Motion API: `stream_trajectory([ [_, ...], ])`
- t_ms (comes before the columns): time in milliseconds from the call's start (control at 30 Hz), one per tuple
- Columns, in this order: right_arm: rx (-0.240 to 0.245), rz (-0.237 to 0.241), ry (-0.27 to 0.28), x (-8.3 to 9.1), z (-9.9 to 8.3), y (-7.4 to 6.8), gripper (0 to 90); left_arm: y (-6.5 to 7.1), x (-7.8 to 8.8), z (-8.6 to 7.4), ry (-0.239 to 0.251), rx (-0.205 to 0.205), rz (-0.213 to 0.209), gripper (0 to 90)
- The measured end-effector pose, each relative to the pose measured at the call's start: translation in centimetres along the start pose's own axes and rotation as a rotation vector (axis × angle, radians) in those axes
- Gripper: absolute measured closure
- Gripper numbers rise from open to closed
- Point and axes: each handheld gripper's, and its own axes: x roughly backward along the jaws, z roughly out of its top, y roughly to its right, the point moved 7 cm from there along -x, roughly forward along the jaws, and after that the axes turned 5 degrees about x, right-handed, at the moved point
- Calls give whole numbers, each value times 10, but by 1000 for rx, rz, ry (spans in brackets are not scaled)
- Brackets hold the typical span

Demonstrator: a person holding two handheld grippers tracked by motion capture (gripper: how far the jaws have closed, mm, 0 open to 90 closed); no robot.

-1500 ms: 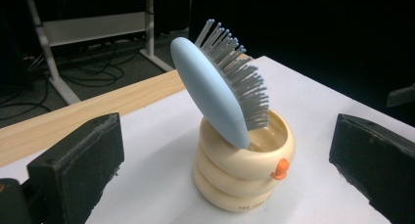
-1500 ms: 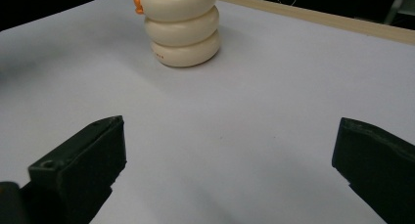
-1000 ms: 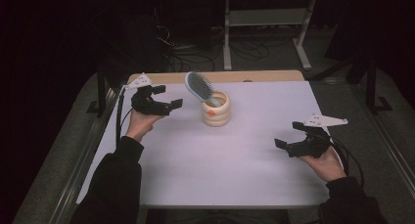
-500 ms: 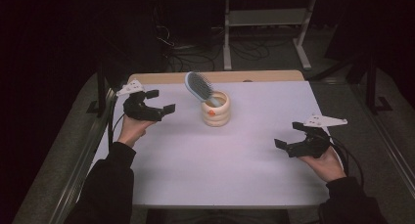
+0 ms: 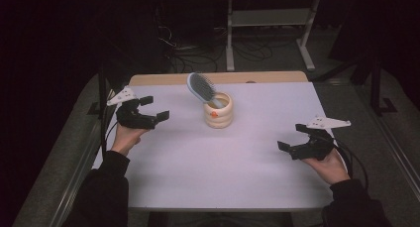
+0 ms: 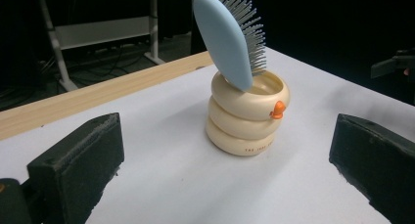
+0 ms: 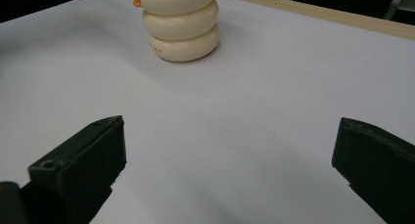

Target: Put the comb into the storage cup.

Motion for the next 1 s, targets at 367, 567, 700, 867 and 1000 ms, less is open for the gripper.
stream_trajectory([
  [367,2,0,-5,-1,-1,0,0,-7,17,-12,-8,-5,13,0],
  [567,1,-1,-8,-1,-2,0,0,-12,26,-19,-4,2,18,0],
  [700,1,-2,-9,-1,-2,-1,0,-14,31,-23,-2,9,24,0],
  [867,0,-2,-10,-1,-2,-1,0,-16,36,-30,-5,13,30,0],
  [1000,0,-3,-9,-1,-2,-1,0,-19,43,-32,6,18,34,0],
])
